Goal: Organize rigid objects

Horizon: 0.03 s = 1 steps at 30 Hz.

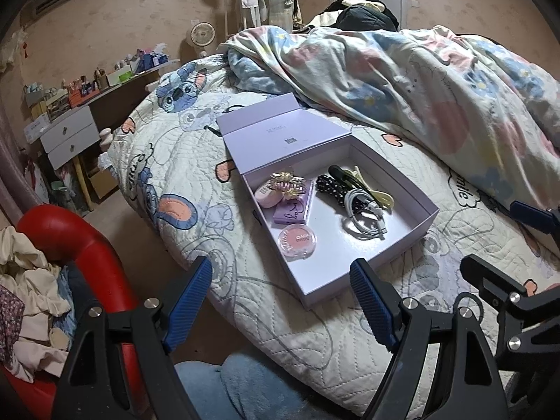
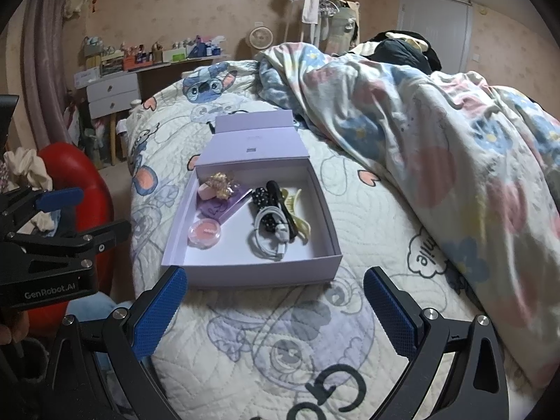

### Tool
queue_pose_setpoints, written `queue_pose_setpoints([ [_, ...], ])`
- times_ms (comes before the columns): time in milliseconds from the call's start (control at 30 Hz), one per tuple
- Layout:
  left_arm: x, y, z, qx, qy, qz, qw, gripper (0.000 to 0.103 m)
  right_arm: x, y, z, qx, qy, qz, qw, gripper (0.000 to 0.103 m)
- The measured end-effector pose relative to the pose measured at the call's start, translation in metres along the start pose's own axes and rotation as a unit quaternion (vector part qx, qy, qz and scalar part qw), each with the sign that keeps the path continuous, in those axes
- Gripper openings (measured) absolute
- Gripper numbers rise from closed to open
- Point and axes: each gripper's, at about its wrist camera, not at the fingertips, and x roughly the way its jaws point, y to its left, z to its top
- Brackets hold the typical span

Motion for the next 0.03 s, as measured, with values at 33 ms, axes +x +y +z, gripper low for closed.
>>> queue_pose_setpoints([
  [33,-0.0001,0.0007,-0.0003,-0.001,0.000,-0.004,1.0000,0.081,0.0003,-0.0010,0.0004,0.001,0.001,-0.001,1.000,0.102],
])
